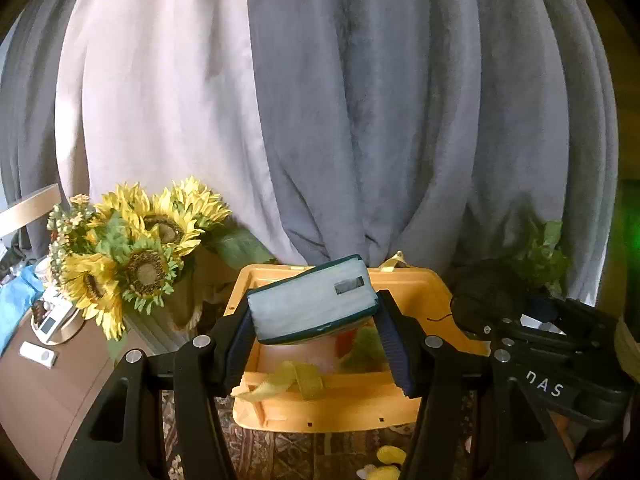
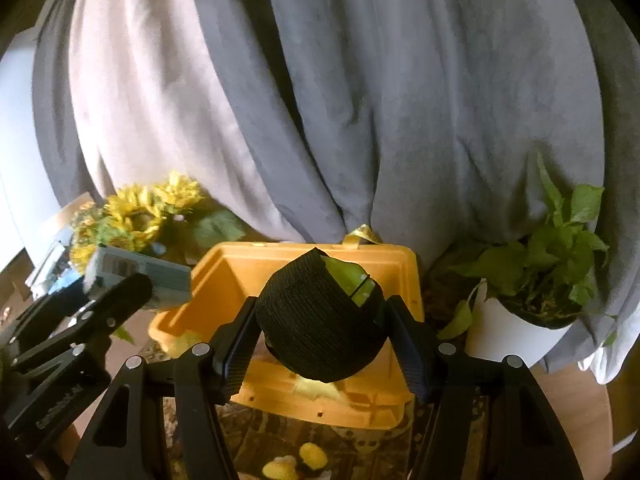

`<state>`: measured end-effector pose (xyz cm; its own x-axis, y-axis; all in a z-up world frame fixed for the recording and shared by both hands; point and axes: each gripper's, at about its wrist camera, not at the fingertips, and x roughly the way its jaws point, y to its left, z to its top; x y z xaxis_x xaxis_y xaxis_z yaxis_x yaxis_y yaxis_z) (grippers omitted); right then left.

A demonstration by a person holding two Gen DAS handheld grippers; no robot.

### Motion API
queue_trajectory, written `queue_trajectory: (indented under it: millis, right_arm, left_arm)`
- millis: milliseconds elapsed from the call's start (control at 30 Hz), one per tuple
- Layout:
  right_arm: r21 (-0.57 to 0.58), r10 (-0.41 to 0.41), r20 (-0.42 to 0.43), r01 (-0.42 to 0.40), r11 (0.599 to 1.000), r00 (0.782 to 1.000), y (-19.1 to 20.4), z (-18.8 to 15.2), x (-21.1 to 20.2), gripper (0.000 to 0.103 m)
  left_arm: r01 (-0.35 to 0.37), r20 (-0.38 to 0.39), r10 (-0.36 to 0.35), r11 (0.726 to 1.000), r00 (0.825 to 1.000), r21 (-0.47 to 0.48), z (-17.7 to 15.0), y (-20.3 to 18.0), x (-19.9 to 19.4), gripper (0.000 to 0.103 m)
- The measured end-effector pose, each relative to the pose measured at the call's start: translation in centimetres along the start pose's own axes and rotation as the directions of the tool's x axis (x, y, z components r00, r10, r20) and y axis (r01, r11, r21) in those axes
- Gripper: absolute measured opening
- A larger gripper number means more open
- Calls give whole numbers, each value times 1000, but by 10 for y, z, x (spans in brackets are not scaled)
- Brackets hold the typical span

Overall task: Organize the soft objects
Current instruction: 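Carry the blue box and black plush up over the orange crate, then open both tools to drop the box and black plush into the crate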

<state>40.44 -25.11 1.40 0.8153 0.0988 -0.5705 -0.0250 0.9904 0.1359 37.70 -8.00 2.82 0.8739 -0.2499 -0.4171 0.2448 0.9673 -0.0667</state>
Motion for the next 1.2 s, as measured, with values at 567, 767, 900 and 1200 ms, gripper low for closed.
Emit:
queue_trajectory:
  millis: [567,767,900,1200]
  right_arm:
    - [-10,-32,-147,31,999,989,-12,10,74,63]
    - [-35,-49,-207,43,998,977,-12,7,92,65]
    - [-26,-47,-209,42,999,977,-16,7,92,75]
    - [-47,-83,-133,78,996,988,-11,11,66,76]
  left_arm:
    - [6,-122,-3,1000,993,30,6,7,75,57]
    - [11,-202,-2,999,979,43,0,9,100,58]
    - [0,-230,10,999,973,43,-4,10,105,68]
    - [-14,-211,25,998,977,53,-1,7,88,76]
